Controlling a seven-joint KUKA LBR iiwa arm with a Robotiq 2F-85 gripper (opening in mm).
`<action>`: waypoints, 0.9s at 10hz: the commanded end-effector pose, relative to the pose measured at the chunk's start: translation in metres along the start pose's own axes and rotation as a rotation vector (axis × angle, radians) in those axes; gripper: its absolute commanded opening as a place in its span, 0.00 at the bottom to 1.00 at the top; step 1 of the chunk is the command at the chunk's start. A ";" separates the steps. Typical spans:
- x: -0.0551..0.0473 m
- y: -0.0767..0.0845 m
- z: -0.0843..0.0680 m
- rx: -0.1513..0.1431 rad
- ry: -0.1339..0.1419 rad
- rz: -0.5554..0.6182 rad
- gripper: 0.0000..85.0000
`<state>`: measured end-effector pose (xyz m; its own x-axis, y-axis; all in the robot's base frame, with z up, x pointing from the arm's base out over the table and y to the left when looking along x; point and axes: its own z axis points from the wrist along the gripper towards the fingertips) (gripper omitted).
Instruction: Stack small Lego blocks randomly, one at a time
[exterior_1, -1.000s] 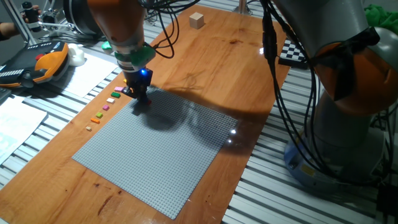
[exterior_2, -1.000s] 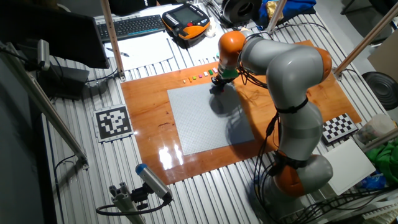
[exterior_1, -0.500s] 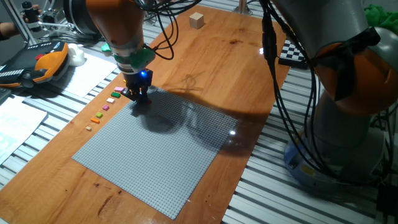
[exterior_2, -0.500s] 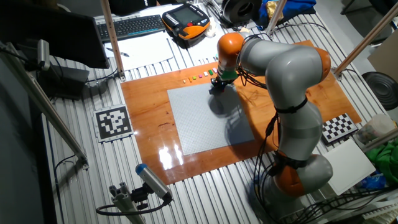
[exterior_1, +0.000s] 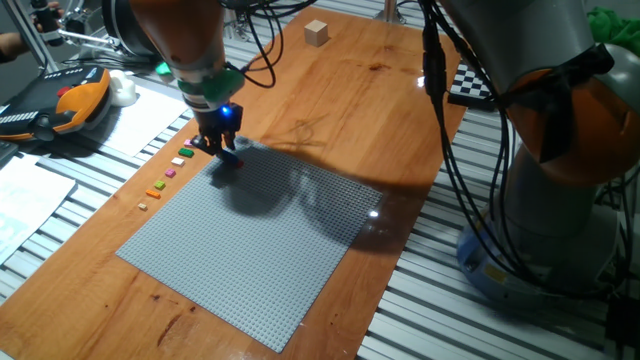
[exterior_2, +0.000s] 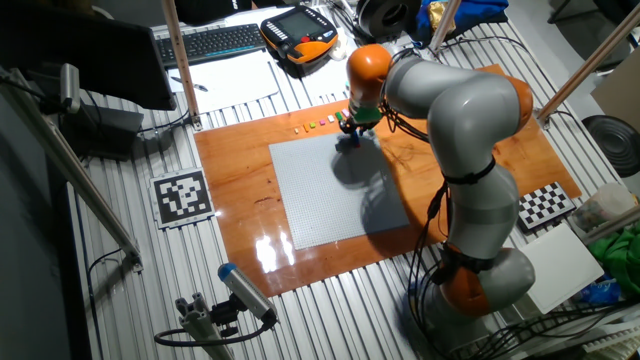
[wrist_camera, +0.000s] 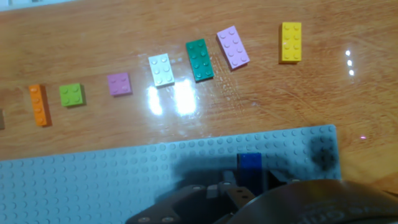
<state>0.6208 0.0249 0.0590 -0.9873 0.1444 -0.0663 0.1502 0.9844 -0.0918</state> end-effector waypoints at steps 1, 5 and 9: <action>0.000 0.000 -0.002 -0.002 0.006 -0.007 0.20; -0.001 0.000 0.005 -0.040 0.001 -0.005 0.00; -0.001 0.001 0.017 -0.048 -0.023 -0.004 0.00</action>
<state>0.6244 0.0238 0.0443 -0.9861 0.1385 -0.0922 0.1430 0.9888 -0.0435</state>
